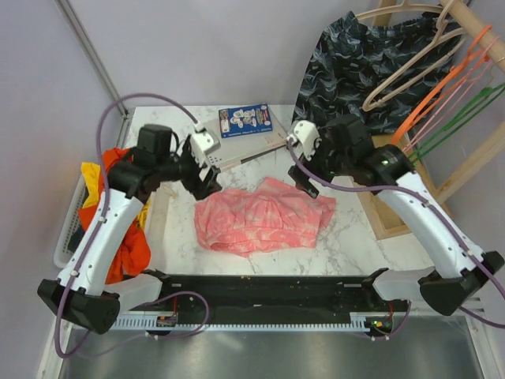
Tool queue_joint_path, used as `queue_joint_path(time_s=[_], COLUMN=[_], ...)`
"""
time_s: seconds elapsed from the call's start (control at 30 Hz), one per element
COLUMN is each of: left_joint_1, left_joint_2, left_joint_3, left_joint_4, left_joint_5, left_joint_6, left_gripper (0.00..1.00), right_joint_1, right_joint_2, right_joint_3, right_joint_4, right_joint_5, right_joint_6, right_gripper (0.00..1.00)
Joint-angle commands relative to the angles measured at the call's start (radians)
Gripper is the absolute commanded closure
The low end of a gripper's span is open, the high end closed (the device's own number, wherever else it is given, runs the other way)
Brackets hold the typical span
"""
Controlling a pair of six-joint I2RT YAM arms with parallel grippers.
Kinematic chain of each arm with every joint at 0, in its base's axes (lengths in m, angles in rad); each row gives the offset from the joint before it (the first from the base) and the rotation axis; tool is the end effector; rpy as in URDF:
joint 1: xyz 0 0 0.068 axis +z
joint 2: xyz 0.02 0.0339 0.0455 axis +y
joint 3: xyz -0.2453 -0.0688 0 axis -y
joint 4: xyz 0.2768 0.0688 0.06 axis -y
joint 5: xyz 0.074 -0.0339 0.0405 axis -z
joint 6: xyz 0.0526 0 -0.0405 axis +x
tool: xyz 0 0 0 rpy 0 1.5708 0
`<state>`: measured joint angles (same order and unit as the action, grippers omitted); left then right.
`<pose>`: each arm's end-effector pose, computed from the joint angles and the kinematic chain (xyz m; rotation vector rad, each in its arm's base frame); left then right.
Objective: Place the shorts on the hanger
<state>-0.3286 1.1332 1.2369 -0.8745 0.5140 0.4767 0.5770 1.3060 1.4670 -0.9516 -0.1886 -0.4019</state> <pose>0.2482 -0.1120 0.3405 1.1171 1.9817 -0.5219 0.2526 0.1762 0.3645 -1.1920 2.0423 0.3076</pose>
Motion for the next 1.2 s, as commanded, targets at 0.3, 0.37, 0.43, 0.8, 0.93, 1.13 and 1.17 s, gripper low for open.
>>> queue_joint_path(time_s=[0.3,0.37,0.43,0.8,0.93,1.13,1.17], left_joint_1=[-0.225,-0.286,-0.331,-0.501,-0.538,-0.564,-0.566], left_joint_2=[0.569,0.722,0.811,1.007,1.037,1.097,1.115], left_joint_3=[0.822,0.936,1.103,1.184,1.191,1.219,1.224], left_joint_4=[0.606,0.646,0.681,0.793,0.833,0.871,0.896], left_joint_5=[0.043,0.020,0.011,-0.106,-0.169,-0.284,-0.310], left_joint_6=[-0.386,-0.441,-0.501,-0.550,-0.492,-0.440,-0.435], left_gripper=[0.16,0.16,0.16,0.17,0.18,0.25,0.25], right_joint_1=[-0.032,-0.095,-0.138,-0.307,-0.313,-0.342,-0.342], right_joint_2=[-0.260,-0.249,-0.240,-0.182,-0.169,-0.163,-0.163], right_joint_3=[0.307,0.361,0.432,0.564,0.590,0.622,0.625], right_joint_4=[0.194,0.223,0.241,0.321,0.324,0.327,0.327], right_joint_5=[0.122,0.155,0.207,0.190,0.190,0.192,0.190], right_joint_6=[0.256,0.320,0.365,0.436,0.434,0.448,0.454], right_gripper=[0.02,0.02,0.02,0.02,0.02,0.02,0.02])
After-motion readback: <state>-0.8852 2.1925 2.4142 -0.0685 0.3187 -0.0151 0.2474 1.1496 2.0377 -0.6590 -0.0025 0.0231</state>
